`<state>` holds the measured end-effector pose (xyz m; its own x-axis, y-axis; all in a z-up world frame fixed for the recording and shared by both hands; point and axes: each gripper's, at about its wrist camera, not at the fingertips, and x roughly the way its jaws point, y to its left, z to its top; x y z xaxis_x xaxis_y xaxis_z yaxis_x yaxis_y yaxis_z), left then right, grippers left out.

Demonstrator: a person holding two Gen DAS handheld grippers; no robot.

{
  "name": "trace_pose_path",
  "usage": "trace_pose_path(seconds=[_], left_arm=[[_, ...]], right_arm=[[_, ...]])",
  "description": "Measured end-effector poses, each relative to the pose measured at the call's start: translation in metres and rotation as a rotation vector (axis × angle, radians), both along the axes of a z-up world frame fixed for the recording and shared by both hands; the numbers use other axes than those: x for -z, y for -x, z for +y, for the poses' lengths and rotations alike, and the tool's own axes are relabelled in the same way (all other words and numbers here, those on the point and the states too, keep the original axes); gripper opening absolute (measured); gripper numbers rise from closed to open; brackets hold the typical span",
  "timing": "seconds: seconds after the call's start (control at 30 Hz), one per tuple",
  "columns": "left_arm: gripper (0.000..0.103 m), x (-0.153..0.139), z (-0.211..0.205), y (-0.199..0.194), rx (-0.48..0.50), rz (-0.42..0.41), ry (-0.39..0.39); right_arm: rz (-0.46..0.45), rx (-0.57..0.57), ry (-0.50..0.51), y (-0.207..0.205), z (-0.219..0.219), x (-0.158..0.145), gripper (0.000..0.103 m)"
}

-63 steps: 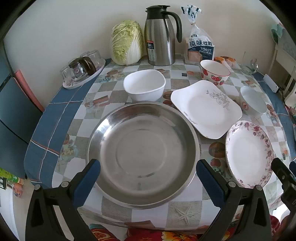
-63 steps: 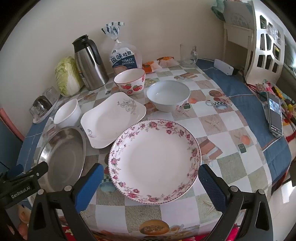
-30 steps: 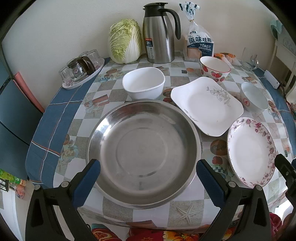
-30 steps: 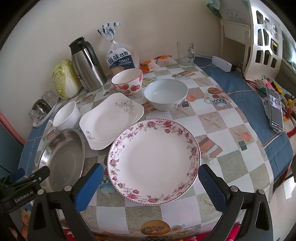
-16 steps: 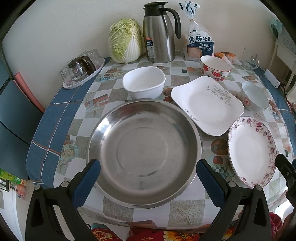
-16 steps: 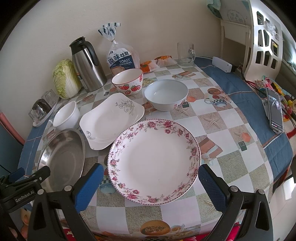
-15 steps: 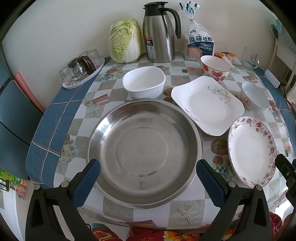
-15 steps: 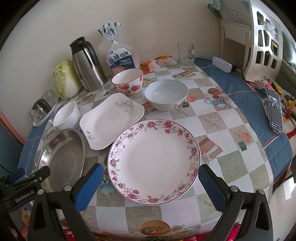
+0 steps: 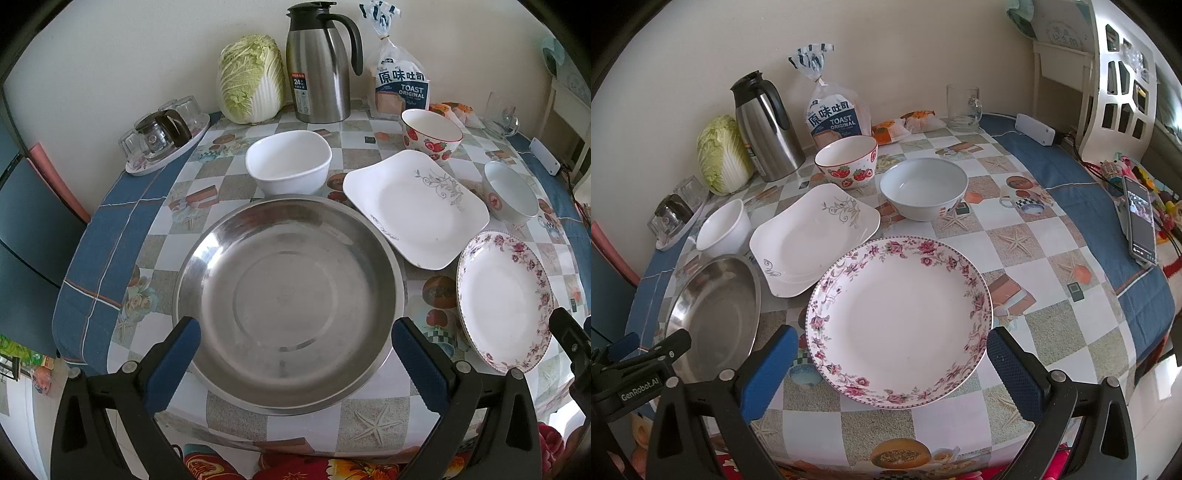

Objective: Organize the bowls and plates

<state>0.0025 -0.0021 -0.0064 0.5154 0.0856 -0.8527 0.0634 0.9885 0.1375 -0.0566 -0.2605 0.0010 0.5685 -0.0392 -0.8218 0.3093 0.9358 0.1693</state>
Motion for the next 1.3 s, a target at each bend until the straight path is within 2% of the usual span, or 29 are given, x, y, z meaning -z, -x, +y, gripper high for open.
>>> trace_pose_path(seconds=[0.27, 0.63, 0.73, 0.9, 1.03, 1.3], left_arm=[[0.103, 0.0, 0.001, 0.0, -0.005, 0.001, 0.012], [0.103, 0.005, 0.045, -0.016, -0.115, 0.033, 0.149], [0.103, 0.007, 0.062, -0.02, -0.154, 0.034, 0.183], [0.103, 0.01, 0.092, -0.025, -0.225, 0.027, 0.238], [0.103, 0.014, 0.113, -0.027, -0.263, 0.015, 0.283], [0.103, 0.018, 0.148, -0.026, -0.314, -0.087, 0.333]], right_arm=[[0.009, -0.003, 0.008, -0.001, 0.002, 0.001, 0.103], [-0.003, -0.04, 0.071, -0.016, 0.015, -0.007, 0.103], [0.002, -0.066, 0.013, -0.028, 0.021, -0.007, 0.103], [0.015, -0.098, -0.007, -0.05, 0.038, -0.006, 0.103], [0.02, -0.138, -0.073, -0.067, 0.054, -0.004, 0.103], [-0.004, -0.187, -0.141, -0.095, 0.082, 0.0, 0.103]])
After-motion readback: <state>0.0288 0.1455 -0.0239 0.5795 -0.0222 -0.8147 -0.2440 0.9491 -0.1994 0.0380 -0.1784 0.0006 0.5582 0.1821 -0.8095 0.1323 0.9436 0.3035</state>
